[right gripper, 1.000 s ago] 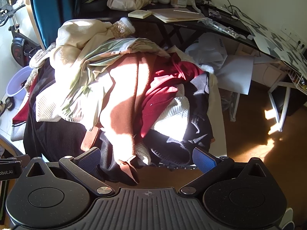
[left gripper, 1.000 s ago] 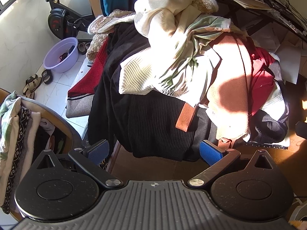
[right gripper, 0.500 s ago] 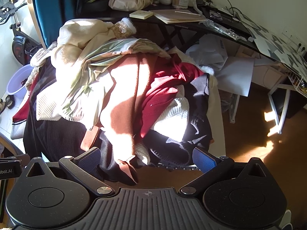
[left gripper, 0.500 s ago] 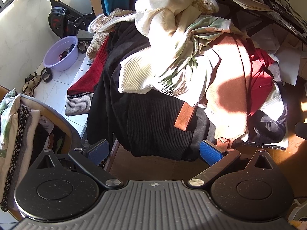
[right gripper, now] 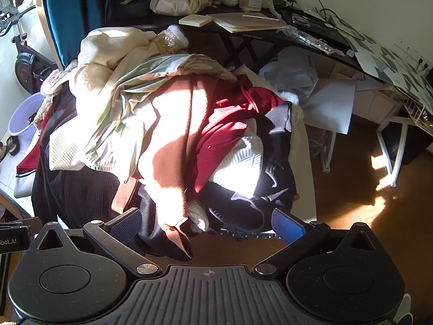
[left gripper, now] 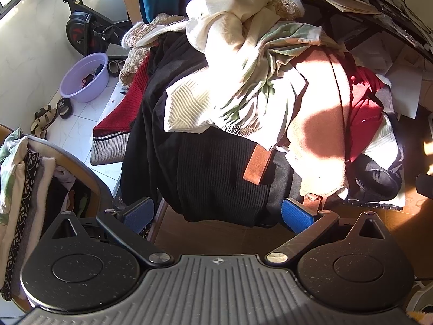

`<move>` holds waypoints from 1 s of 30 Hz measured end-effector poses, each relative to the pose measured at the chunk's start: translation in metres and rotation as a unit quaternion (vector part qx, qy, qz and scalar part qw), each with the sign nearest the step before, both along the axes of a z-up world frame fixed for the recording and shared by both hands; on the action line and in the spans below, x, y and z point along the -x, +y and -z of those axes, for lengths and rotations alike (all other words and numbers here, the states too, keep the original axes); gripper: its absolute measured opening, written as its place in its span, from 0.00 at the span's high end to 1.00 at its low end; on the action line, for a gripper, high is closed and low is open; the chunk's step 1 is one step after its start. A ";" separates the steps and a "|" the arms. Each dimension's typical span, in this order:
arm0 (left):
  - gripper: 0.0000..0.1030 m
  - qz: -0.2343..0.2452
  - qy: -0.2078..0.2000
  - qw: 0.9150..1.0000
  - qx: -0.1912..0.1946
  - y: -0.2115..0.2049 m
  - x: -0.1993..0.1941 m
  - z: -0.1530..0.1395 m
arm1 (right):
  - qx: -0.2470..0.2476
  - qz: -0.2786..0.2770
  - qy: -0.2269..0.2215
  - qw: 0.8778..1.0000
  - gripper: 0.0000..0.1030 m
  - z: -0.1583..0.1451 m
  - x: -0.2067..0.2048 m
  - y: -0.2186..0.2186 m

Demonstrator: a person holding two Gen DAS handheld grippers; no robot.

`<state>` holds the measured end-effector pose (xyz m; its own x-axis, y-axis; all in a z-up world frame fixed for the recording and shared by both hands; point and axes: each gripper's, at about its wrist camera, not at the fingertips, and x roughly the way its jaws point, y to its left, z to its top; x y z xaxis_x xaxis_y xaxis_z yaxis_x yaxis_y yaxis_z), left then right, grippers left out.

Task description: Fold clothes

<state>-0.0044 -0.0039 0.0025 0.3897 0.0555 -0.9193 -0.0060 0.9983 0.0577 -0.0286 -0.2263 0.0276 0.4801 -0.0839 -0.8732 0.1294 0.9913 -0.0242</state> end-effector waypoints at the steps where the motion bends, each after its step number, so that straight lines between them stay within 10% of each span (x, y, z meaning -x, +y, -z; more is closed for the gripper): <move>1: 0.00 0.001 0.001 1.000 0.000 -0.001 0.000 0.000 | 0.000 0.001 0.002 1.000 0.01 0.001 0.000 -0.001; 30: 0.00 0.031 0.020 0.999 -0.013 -0.039 -0.019 0.008 | 0.006 0.030 0.022 0.999 0.01 0.010 -0.005 -0.034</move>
